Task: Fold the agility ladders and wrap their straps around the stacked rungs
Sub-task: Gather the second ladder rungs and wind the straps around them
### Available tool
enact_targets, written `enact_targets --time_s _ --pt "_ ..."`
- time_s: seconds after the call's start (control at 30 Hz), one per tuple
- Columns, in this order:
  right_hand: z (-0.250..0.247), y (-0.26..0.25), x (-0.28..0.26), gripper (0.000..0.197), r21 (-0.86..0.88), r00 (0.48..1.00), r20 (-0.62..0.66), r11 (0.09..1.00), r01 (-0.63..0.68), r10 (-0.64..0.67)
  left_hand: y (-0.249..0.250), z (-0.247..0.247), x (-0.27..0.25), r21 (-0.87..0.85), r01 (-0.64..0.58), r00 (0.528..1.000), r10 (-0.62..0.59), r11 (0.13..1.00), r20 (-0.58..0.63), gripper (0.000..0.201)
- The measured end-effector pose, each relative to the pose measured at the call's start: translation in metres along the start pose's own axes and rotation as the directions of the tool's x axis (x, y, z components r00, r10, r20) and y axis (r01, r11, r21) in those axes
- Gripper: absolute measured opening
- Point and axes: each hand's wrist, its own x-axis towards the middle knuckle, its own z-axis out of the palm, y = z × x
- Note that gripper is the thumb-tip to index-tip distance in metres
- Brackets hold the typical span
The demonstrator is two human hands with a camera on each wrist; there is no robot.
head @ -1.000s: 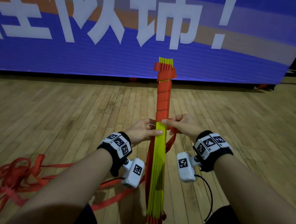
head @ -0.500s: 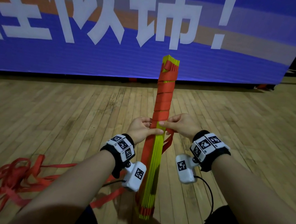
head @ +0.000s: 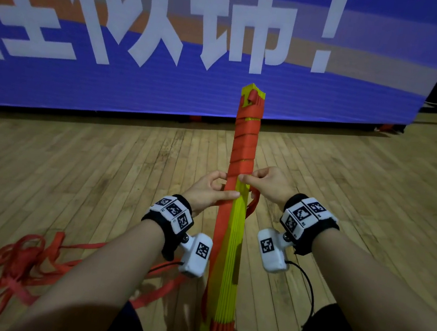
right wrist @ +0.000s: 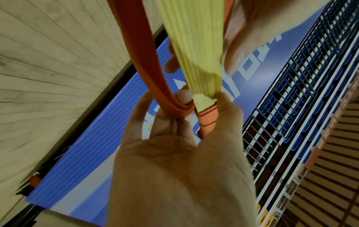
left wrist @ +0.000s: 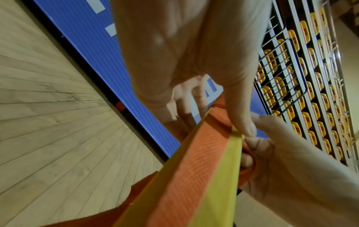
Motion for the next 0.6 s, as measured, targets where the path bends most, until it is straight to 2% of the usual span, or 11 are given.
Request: enact_targets --time_s 0.07,0.17,0.33,0.6 --pt "-0.0043 -0.0012 -0.0015 0.029 0.030 1.000 -0.002 1.000 -0.001 0.001 0.0026 -0.0009 -0.0028 -0.020 0.023 0.998 -0.022 1.000 0.059 0.033" --pt "-0.0055 -0.0011 -0.0019 0.024 0.085 0.999 0.026 0.996 -0.023 0.021 0.0033 -0.0019 -0.0042 -0.014 0.057 0.996 -0.056 0.998 0.068 0.036" --pt "-0.0049 0.0046 0.0007 0.036 0.113 0.999 0.019 0.992 -0.046 0.045 0.0041 -0.0001 -0.0042 -0.003 0.083 0.997 -0.082 0.997 0.011 0.037" --pt "-0.0078 0.0082 0.0038 0.023 -0.003 0.992 0.075 0.995 -0.102 0.102 -0.0030 0.0001 -0.0021 0.086 0.064 0.993 -0.055 0.994 -0.105 0.043"
